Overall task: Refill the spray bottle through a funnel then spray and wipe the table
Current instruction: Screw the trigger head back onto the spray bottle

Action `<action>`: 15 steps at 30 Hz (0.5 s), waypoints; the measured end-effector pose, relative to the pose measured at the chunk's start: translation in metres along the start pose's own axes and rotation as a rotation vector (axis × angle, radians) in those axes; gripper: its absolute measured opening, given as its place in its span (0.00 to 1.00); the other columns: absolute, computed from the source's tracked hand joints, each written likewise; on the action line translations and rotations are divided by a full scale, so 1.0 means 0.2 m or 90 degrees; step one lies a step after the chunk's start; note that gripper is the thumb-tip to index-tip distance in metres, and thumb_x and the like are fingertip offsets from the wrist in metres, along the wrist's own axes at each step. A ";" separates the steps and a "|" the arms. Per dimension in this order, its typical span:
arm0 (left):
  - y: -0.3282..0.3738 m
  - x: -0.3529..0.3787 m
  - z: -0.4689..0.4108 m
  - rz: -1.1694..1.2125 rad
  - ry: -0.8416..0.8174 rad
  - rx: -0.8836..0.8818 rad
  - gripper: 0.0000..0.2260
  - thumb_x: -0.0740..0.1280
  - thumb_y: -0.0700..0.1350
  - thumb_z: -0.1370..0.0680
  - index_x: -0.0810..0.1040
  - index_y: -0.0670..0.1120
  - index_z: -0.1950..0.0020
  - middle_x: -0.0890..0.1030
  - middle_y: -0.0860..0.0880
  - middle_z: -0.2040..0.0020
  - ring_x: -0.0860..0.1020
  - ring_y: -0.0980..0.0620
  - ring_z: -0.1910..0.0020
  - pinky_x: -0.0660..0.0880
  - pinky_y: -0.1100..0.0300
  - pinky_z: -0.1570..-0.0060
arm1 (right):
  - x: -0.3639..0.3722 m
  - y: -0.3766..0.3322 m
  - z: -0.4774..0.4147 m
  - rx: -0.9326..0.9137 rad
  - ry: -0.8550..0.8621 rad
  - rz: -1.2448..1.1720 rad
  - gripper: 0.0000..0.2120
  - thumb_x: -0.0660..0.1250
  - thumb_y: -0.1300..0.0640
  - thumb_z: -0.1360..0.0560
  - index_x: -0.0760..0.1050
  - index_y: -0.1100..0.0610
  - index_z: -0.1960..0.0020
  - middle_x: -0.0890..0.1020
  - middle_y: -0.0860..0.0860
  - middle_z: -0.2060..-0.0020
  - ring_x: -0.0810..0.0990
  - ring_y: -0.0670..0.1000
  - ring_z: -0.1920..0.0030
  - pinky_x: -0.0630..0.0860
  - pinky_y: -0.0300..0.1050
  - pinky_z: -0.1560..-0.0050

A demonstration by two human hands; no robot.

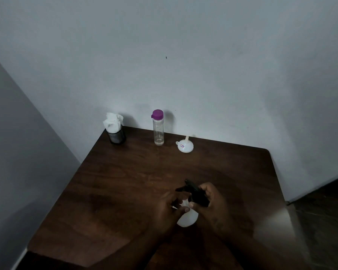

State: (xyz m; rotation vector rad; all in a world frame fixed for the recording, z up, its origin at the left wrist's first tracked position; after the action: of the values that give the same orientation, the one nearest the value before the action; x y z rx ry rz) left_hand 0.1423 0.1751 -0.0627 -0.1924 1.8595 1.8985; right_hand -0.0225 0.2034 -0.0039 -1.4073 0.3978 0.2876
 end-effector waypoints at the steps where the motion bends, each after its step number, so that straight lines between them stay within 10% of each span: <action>1: -0.01 0.00 0.01 0.005 -0.001 -0.009 0.10 0.77 0.50 0.28 0.82 0.52 0.49 0.82 0.55 0.51 0.81 0.59 0.52 0.81 0.59 0.54 | 0.01 0.01 0.01 -0.003 0.001 0.010 0.14 0.75 0.56 0.31 0.74 0.46 0.51 0.82 0.44 0.55 0.80 0.42 0.52 0.79 0.44 0.54; 15: -0.10 0.07 0.07 0.178 0.016 -0.149 0.13 0.78 0.46 0.26 0.84 0.50 0.42 0.83 0.53 0.45 0.82 0.56 0.46 0.79 0.68 0.54 | 0.08 0.00 -0.01 -0.105 -0.020 0.173 0.12 0.73 0.55 0.29 0.74 0.45 0.49 0.80 0.40 0.57 0.78 0.37 0.53 0.77 0.35 0.56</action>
State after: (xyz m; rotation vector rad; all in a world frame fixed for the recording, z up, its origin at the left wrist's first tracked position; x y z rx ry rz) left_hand 0.1413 0.1917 -0.0852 -0.0322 1.7497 2.3142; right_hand -0.0086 0.2006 -0.0106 -1.5087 0.5502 0.5737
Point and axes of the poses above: each hand's wrist, its own z-axis away from the middle knuckle, its own x-axis out of the palm, y = z × x, the point moved 6 cm from there along -z, towards the middle knuckle
